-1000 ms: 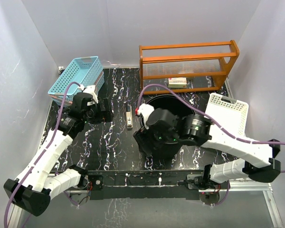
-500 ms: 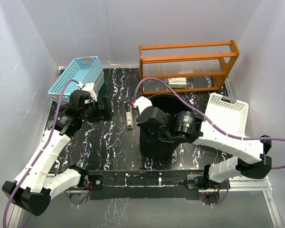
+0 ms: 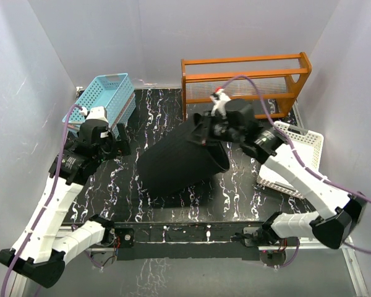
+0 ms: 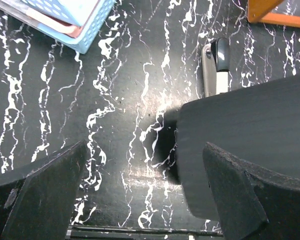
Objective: Turn the large container upside down
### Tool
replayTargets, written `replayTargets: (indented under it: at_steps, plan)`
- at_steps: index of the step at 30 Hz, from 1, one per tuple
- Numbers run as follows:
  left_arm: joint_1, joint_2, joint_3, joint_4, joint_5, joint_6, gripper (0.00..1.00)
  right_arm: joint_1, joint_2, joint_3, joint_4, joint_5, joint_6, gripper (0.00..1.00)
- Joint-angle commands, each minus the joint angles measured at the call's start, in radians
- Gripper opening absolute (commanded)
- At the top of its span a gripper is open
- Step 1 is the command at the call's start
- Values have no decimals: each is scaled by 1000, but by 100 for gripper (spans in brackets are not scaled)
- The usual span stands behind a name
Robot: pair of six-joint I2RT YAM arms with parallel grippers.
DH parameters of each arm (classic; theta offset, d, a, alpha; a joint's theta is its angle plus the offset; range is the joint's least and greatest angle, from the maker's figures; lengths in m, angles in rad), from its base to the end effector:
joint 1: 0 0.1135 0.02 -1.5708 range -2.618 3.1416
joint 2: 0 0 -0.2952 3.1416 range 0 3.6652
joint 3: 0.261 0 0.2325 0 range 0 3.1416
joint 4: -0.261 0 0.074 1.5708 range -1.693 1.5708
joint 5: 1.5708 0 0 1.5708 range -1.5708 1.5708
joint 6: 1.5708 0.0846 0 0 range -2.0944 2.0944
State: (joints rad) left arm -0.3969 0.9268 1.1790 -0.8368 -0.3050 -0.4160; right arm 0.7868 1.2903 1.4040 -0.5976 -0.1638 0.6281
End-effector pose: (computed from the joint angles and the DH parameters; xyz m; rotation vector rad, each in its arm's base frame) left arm 0.1706 -0.0440 0.3784 -0.1955 2.1199 -0.1512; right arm 0.1979 0.2179 0.4090 -0.2849 2.1981 1.0073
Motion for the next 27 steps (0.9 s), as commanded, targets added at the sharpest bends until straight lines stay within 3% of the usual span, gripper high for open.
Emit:
replayTargets:
  at_steps: [1,5,11,19,22,23,27]
  plan:
    - [6,12,75,-42,-78,22,99,-229,-114,-230,281,-441,124,0]
    - [6,64,86,-52,-10,32,99,-306,-176,-407,391,-525,185,0]
    - [6,42,53,24,95,-32,98,-370,-234,-531,305,-402,119,0]
    - [5,82,73,4,294,-51,99,-379,-165,-439,79,-244,-58,33]
    - [4,71,34,-3,368,-124,99,-380,-167,-383,14,-183,-101,64]
    - [5,53,10,7,389,-168,99,-379,-168,-368,1,-182,-114,70]
    - [6,8,-26,-9,438,-259,99,-379,-180,-307,-59,-164,-144,77]
